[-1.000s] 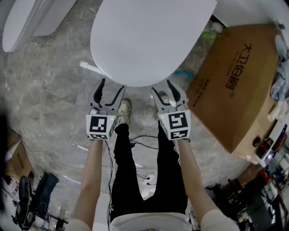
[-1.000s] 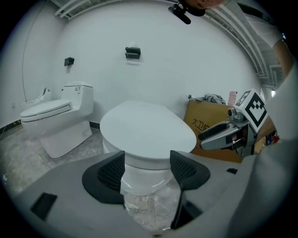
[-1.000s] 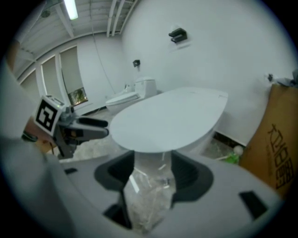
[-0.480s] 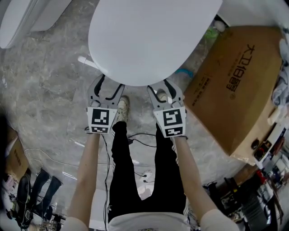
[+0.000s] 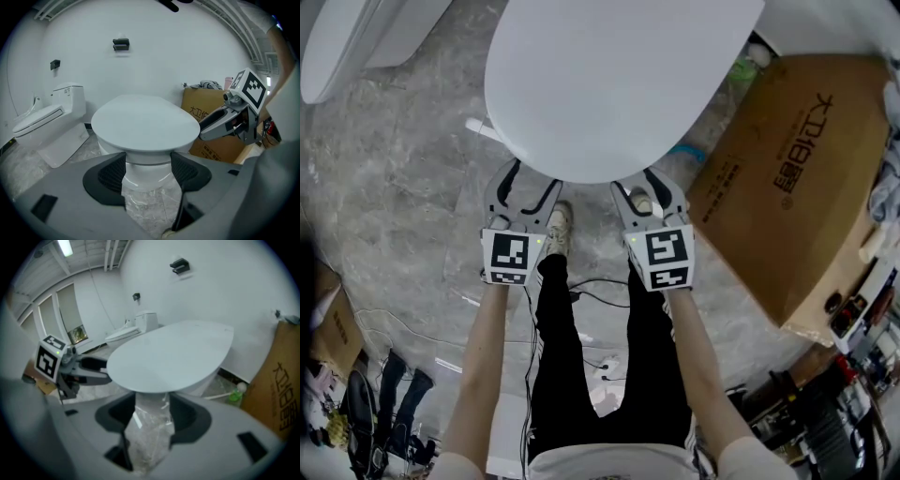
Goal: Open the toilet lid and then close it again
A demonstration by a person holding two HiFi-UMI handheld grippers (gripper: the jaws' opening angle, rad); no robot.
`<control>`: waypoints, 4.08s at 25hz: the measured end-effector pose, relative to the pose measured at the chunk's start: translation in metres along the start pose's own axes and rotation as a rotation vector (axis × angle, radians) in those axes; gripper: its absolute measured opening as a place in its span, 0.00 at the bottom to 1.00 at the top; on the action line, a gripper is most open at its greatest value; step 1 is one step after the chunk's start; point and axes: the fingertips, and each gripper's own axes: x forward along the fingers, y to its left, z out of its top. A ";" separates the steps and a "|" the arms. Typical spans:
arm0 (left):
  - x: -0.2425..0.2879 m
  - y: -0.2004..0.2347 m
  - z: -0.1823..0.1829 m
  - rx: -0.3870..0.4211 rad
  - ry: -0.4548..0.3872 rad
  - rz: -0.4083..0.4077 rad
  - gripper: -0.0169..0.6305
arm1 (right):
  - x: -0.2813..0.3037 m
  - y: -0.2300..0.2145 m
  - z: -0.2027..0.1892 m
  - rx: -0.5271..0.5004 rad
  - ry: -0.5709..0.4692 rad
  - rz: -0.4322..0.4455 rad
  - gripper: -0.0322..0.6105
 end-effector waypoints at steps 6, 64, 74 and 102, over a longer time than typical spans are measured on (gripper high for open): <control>-0.020 -0.002 0.032 -0.040 -0.064 -0.038 0.51 | -0.022 0.003 0.022 0.034 -0.050 0.043 0.44; 0.000 0.018 0.611 0.293 -0.502 -0.130 0.51 | -0.205 -0.214 0.444 0.078 -0.342 -0.064 0.38; 0.058 0.026 0.670 0.312 -0.494 -0.179 0.51 | -0.190 -0.272 0.487 0.151 -0.346 -0.156 0.38; 0.172 0.047 0.750 0.255 -0.428 -0.195 0.51 | -0.148 -0.367 0.546 0.177 -0.272 -0.232 0.38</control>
